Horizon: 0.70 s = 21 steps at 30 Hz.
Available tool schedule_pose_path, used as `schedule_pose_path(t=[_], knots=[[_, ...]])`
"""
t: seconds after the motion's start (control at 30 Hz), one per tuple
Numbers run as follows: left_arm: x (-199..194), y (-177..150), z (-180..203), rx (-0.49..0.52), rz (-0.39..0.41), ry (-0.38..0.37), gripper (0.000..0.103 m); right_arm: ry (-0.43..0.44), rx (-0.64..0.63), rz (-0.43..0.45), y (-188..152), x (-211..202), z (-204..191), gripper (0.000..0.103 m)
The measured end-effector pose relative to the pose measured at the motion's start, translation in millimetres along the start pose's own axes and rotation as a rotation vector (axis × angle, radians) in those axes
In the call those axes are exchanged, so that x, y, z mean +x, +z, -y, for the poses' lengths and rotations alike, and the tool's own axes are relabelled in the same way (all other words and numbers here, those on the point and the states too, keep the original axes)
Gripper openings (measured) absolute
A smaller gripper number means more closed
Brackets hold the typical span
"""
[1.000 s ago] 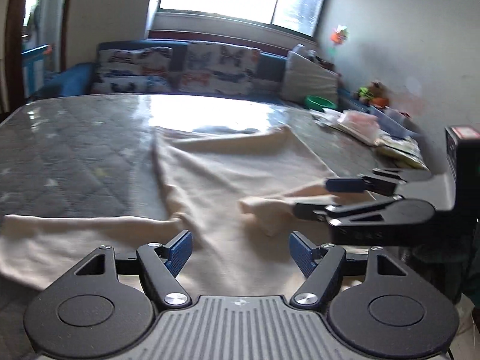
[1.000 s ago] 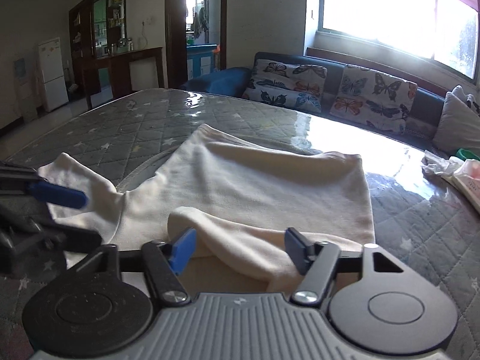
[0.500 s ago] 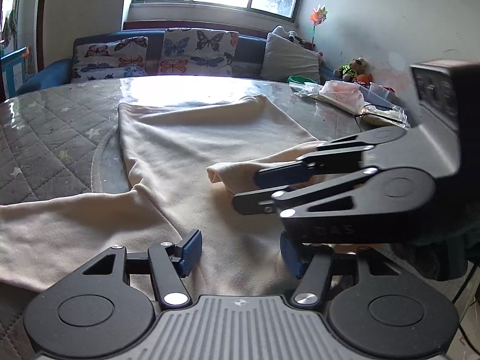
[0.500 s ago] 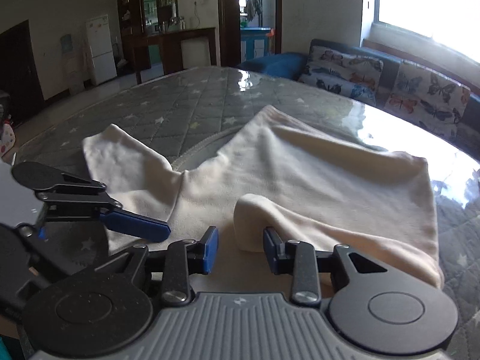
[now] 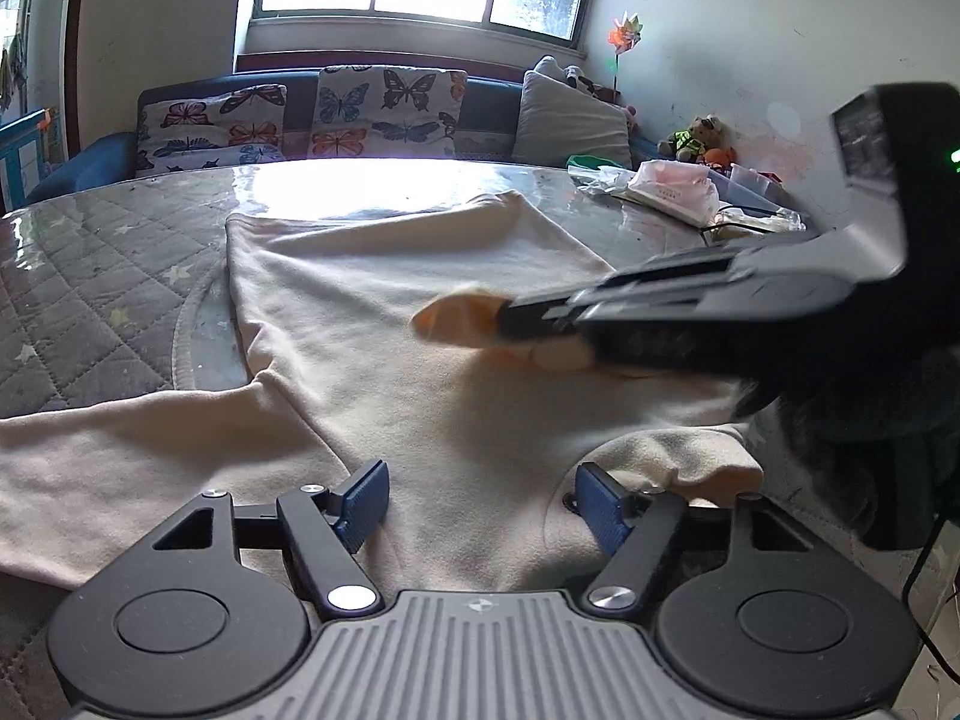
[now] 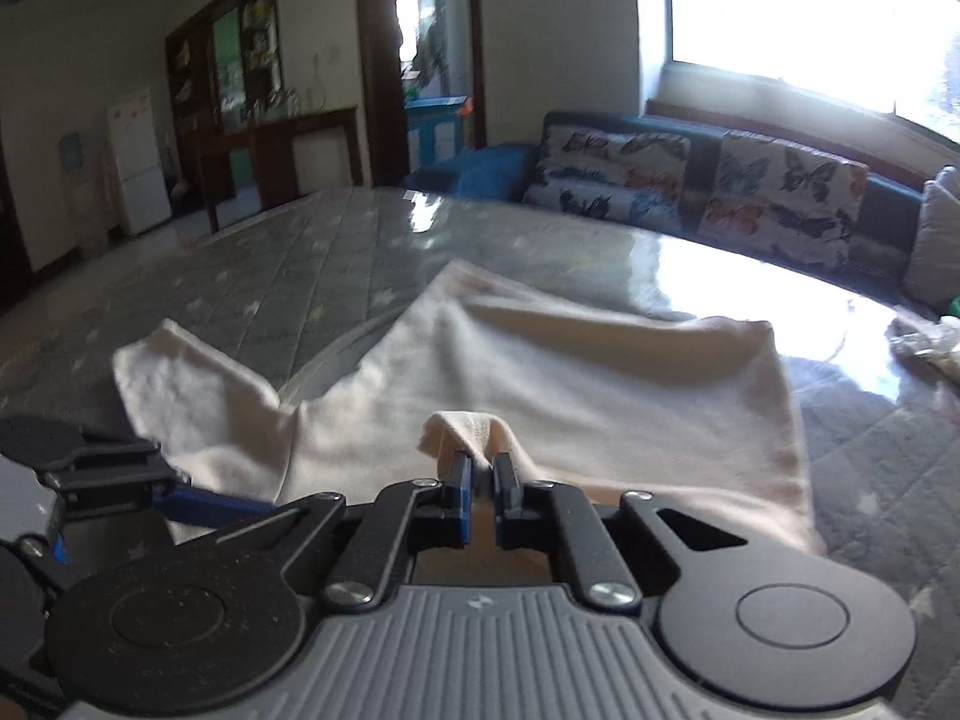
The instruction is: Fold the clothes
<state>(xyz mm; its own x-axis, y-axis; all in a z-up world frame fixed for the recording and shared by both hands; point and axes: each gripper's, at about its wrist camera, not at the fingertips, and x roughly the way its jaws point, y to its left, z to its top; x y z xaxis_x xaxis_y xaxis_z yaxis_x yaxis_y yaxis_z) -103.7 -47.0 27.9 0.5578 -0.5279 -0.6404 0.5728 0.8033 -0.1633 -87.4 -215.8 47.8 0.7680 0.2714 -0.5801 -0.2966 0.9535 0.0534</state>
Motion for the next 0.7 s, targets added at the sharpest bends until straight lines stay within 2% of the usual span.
schedule_pose_path(t=[0.13, 0.33, 0.53, 0.7], knots=[[0.3, 5.4, -0.7, -0.005, -0.013, -0.006, 0.072, -0.067, 0.045, 0.078, 9.9, -36.7, 26.1, 0.006], [-1.3, 23.1, 13.0, 0.029, 0.016, -0.050, 0.072, -0.236, 0.079, 0.148, 13.1, -84.3, 72.6, 0.006], [15.0, 30.6, 47.6, 0.115, -0.010, -0.129, 0.072, -0.406, 0.148, 0.165, -4.2, -116.0, 116.9, 0.006], [28.6, 36.1, 76.2, 0.187, -0.033, -0.193, 0.072, -0.548, 0.195, 0.113, -30.9, -125.4, 152.1, 0.006]])
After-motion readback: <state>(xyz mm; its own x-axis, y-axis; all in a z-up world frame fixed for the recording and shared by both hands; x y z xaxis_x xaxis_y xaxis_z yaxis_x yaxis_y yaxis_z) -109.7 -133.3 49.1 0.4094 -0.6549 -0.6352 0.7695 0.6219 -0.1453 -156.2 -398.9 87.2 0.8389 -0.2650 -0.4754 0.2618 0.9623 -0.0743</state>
